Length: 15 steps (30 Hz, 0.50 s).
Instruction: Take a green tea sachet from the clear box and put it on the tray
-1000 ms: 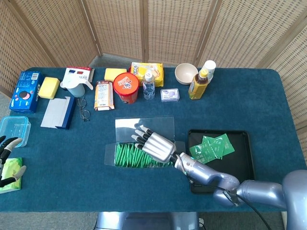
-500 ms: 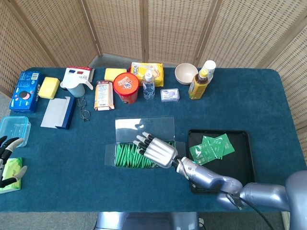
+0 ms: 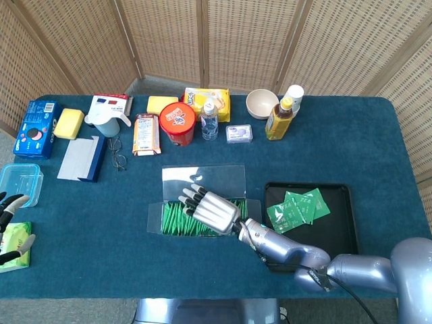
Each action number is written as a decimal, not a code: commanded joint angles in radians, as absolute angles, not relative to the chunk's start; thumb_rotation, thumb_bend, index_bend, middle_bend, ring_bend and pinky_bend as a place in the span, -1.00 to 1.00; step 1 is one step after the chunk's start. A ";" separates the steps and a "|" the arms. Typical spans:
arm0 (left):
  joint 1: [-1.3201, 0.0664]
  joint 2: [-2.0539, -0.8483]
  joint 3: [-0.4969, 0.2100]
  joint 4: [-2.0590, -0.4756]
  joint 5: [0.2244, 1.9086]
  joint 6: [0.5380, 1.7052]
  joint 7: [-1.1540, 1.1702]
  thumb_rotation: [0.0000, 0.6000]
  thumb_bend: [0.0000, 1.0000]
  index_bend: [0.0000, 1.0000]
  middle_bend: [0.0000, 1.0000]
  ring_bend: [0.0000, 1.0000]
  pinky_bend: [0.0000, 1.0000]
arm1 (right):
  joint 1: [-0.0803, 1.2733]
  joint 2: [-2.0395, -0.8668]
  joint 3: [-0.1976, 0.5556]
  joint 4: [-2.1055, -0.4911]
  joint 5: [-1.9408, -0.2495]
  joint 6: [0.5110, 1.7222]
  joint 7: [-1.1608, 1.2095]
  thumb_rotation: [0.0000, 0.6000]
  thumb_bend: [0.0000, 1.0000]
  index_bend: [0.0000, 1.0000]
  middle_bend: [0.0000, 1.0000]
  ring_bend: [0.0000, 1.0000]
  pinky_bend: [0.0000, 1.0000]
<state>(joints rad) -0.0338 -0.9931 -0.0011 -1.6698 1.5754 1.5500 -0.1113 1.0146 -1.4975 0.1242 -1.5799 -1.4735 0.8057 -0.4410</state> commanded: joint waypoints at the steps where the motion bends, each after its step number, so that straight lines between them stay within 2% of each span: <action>1: -0.033 -0.994 -0.001 -1.669 1.575 1.551 -0.112 1.00 -0.47 -0.71 -0.69 -0.90 -0.50 | 1.018 -1.504 0.126 -1.570 -1.469 0.803 -0.444 1.00 -0.79 -0.48 -0.68 -0.83 -0.74; 7: -0.032 -0.995 -0.001 -1.666 1.574 1.551 -0.114 1.00 -0.47 -0.71 -0.69 -0.90 -0.50 | 1.016 -1.518 0.124 -1.551 -1.475 0.818 -0.437 1.00 -0.74 -0.43 -0.65 -0.83 -0.74; 12: -0.033 -0.995 -0.001 -1.665 1.576 1.551 -0.113 1.00 -0.47 -0.71 -0.69 -0.90 -0.50 | 1.010 -1.522 0.118 -1.542 -1.489 0.834 -0.422 1.00 -0.42 -0.39 -0.63 -0.81 -0.74; 15: -0.033 -0.996 -0.001 -1.665 1.576 1.551 -0.113 1.00 -0.47 -0.71 -0.69 -0.90 -0.50 | 1.005 -1.524 0.114 -1.540 -1.494 0.843 -0.415 1.00 -0.29 -0.39 -0.62 -0.80 -0.74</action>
<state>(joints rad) -0.0325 -0.9955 -0.0012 -1.6651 1.5758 1.5508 -0.1127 1.0061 -1.5230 0.1149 -1.5405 -1.4926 0.8414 -0.4165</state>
